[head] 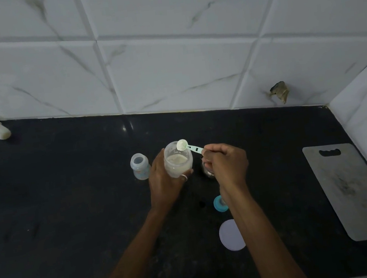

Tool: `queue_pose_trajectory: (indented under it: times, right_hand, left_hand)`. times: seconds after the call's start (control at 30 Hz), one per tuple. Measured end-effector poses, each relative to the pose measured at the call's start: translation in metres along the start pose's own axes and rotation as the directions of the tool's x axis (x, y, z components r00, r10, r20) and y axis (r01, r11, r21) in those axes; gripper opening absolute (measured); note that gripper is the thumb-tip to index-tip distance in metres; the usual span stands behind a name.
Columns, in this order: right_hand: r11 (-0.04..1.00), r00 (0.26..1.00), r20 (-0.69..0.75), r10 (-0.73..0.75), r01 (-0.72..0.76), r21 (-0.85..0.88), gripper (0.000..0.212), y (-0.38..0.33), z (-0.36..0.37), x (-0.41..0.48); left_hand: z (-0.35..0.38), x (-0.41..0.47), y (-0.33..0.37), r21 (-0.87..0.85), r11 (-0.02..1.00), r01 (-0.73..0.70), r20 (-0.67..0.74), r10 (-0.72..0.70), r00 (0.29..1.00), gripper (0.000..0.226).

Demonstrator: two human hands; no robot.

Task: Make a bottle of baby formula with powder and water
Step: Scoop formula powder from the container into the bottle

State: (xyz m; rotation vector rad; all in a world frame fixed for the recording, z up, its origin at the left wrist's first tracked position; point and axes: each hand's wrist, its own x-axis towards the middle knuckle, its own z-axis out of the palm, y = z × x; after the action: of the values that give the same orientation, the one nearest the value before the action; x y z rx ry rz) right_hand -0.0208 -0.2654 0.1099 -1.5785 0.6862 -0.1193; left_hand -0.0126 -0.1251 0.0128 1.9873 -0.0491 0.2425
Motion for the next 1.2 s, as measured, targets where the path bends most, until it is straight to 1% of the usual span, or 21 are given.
queue_pose_trajectory:
  times: [0.1,0.2,0.37,0.5,0.63,0.7,0.77,0.83,0.9,0.97,1.0,1.03,1.07,1.13,1.2]
  right_hand:
    - [0.999,1.000,-0.007,0.017,-0.016,0.027,0.017,0.005,0.002,0.006]
    - [1.000,1.000,-0.004,0.017,-0.017,0.014,0.018,0.010,0.001,0.009]
    - [0.999,0.999,0.000,0.041,-0.041,0.031,0.020,0.016,-0.001,0.010]
    - [0.997,0.998,-0.003,0.069,-0.069,0.039,0.020,0.018,-0.002,0.009]
    - [0.997,0.998,-0.001,0.070,-0.070,0.038,0.021,0.019,-0.004,0.007]
    - [0.997,0.998,-0.002,0.067,-0.067,0.046,0.021,0.017,-0.006,0.006]
    - [0.996,0.997,0.002,0.073,-0.073,0.058,0.019,0.015,-0.005,0.004]
    - [0.994,0.997,0.009,0.079,-0.079,0.076,0.017,0.012,-0.004,0.003]
    - [0.993,0.997,0.032,0.071,-0.074,0.090,0.016,0.008,0.000,0.000]
    - [0.994,0.997,0.054,0.053,-0.058,0.097,0.017,0.005,0.006,-0.003]
    - [0.993,0.997,0.067,0.044,-0.051,0.103,0.017,0.003,0.009,-0.005]
    - [0.993,0.996,0.078,0.042,-0.050,0.111,0.017,0.002,0.012,-0.007]
    - [0.992,0.995,0.087,0.045,-0.055,0.115,0.015,0.001,0.016,-0.008]
    - [0.991,0.993,0.100,0.057,-0.068,0.115,0.014,0.001,0.023,-0.010]
    - [0.991,0.991,0.114,0.065,-0.078,0.111,0.015,0.004,0.030,-0.012]
  left_hand:
    - [0.007,0.002,-0.012,-0.018,0.999,0.044,0.006,-0.044,0.999,0.074]
    - [0.012,-0.001,-0.024,-0.008,0.998,0.067,0.013,-0.067,0.998,0.076]
    - [0.018,-0.011,-0.037,0.031,0.995,0.098,-0.029,-0.097,0.995,0.085]
    - [0.023,-0.017,-0.044,0.024,0.989,0.147,-0.043,-0.146,0.988,0.094]
    - [0.024,-0.019,-0.044,0.038,0.980,0.197,-0.005,-0.197,0.980,0.115]
    - [0.022,-0.023,-0.041,0.058,0.976,0.209,-0.012,-0.208,0.978,0.119]
    - [0.015,-0.033,-0.036,0.078,0.972,0.221,-0.040,-0.219,0.975,0.109]
    - [0.004,-0.047,-0.031,0.080,0.964,0.254,-0.079,-0.248,0.965,0.091]
    - [-0.011,-0.058,-0.031,0.100,0.963,0.249,-0.175,-0.230,0.957,0.071]
    - [-0.030,-0.056,-0.035,0.129,0.957,0.259,-0.279,-0.216,0.936,0.062]
    - [-0.040,-0.050,-0.039,0.130,0.951,0.281,-0.315,-0.229,0.921,0.064]
    - [-0.049,-0.043,-0.043,0.124,0.944,0.307,-0.329,-0.253,0.910,0.071]
    - [-0.057,-0.033,-0.049,0.117,0.937,0.329,-0.316,-0.279,0.907,0.080]
    - [-0.068,-0.014,-0.058,0.102,0.930,0.353,-0.232,-0.323,0.917,0.096]
    - [-0.074,0.001,-0.067,0.085,0.930,0.357,-0.136,-0.344,0.929,0.104]
